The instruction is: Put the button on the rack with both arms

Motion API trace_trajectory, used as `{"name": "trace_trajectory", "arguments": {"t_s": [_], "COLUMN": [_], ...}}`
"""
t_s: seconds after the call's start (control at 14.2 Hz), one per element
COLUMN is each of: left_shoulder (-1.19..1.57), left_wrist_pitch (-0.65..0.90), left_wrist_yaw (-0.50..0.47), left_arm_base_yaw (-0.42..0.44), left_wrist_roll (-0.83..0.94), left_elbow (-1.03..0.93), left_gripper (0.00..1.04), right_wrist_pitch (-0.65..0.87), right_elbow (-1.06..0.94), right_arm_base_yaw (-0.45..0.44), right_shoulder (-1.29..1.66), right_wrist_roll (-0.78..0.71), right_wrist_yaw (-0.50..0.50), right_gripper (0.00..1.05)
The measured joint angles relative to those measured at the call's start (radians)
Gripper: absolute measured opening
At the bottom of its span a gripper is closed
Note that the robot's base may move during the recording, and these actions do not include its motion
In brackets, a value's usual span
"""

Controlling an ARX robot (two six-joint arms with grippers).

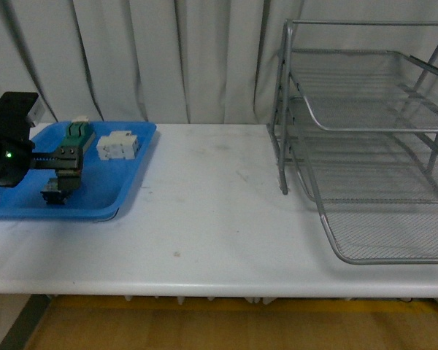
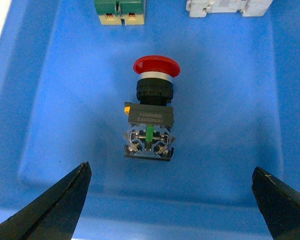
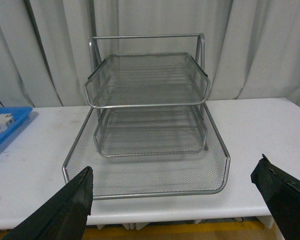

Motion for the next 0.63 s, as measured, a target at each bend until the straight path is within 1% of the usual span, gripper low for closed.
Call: {"name": "trace_trajectory", "arguments": {"t_s": [0.28,0.56,0.63], "left_shoulder": [0.139,0.26,0.28], "left_wrist_pitch": [-0.083,-0.132,-0.141], "left_wrist_yaw": [0.001,0.078,0.082], "left_arm_base_yaw": [0.028,0.04,0.039], "left_wrist_roll": [0.009,-0.015,-0.01], "left_elbow": [0.189,0.314,0.325], "left_gripper": [0.98,0.98,0.96], "right_wrist_pitch": [0.0,0.0,0.0], "right_elbow": [0.0,0.0,0.0], "right_arm_base_yaw": [0.0,0.0,0.0], "right_shoulder": [0.0,0.0,0.0], "right_wrist_roll": [0.0,0.0,0.0], "right_wrist_yaw": [0.0,0.0,0.0], "right_gripper": [0.98,0.98,0.98]}}
